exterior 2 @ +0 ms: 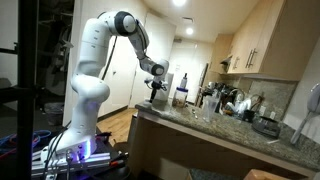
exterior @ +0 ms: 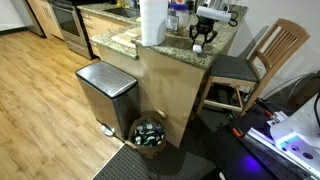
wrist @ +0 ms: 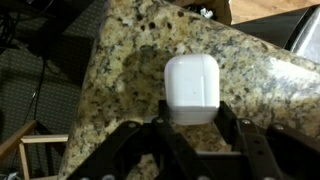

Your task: Pick the white bottle and put it on the plastic bottle, then pick the white object and put it on the white bottle

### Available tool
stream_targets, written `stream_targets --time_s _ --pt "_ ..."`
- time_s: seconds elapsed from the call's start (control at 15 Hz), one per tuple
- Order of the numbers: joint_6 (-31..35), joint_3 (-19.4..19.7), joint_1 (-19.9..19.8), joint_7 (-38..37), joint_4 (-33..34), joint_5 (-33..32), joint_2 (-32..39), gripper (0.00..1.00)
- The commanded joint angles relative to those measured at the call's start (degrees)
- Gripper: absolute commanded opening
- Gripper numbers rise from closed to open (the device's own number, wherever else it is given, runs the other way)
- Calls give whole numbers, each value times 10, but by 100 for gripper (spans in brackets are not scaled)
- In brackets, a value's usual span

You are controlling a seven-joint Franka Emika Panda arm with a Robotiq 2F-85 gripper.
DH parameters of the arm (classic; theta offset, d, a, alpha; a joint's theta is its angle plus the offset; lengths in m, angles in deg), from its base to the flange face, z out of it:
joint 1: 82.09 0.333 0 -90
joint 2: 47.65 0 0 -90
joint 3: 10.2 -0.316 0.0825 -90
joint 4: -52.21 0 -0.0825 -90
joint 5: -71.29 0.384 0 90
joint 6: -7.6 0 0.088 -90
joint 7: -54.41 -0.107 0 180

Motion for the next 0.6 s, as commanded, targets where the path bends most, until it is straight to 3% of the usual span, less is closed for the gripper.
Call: stream_targets --time_s 0.0,0.2,0.27,0.4,0.47,0.53 --pt "-40 -15 8 -83 7 -86 -64 19" --pt "-99 -41 10 -140 22 -150 -114 19" --pt "-65 -35 3 -116 19 -123 -84 44" --pt "-90 -47 4 -134 22 -137 -114 44" --pt "-93 -49 4 -135 22 -137 -119 19" --pt "-109 -53 5 -133 25 -148 -112 19"
